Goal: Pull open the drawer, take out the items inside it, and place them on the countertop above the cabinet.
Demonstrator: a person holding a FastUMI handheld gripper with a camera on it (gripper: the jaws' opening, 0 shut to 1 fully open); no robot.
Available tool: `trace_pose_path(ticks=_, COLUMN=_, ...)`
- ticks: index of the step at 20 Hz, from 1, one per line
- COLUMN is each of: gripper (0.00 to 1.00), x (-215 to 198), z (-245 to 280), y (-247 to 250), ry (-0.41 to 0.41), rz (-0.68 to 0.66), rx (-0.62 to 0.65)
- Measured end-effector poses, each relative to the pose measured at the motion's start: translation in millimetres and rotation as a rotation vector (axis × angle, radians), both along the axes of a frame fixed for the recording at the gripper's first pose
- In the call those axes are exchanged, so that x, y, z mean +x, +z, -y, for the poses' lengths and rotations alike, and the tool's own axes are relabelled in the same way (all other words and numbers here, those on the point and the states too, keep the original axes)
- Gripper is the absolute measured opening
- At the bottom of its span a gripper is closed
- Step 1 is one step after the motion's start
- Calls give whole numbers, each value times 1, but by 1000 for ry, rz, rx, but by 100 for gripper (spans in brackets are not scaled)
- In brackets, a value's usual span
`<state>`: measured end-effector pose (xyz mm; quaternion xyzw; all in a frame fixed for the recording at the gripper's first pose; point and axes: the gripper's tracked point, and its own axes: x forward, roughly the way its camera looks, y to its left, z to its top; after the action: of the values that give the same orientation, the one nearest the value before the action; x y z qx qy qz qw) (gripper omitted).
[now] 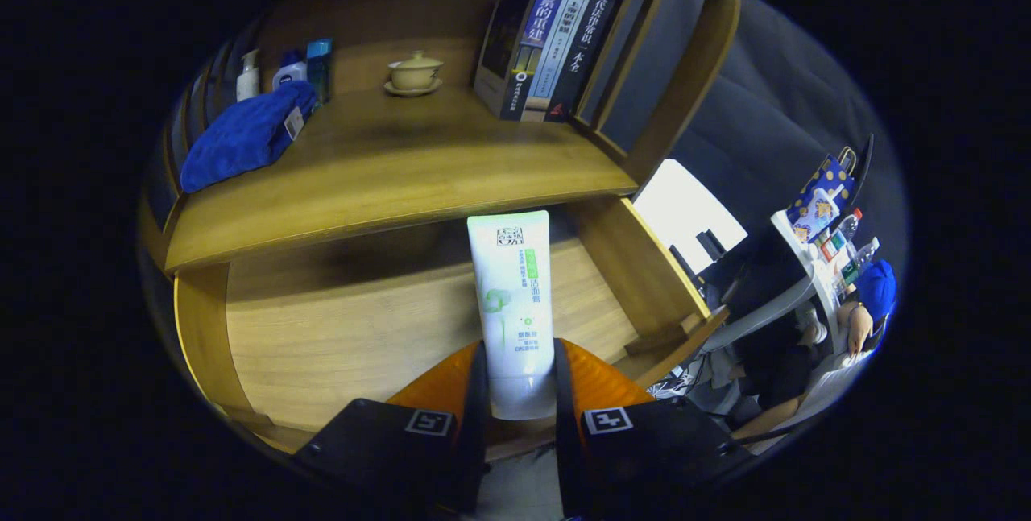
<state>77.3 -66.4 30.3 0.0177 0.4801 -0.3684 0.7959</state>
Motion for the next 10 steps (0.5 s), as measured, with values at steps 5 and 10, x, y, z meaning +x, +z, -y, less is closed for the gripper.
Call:
trace_pose_path(ticks=5, gripper=45, x=9, z=6, y=45, ry=60, rz=98, rx=-104)
trace_pose_path(ticks=10, gripper=45, x=50, z=11, y=87, ry=139, rz=253, rx=-172)
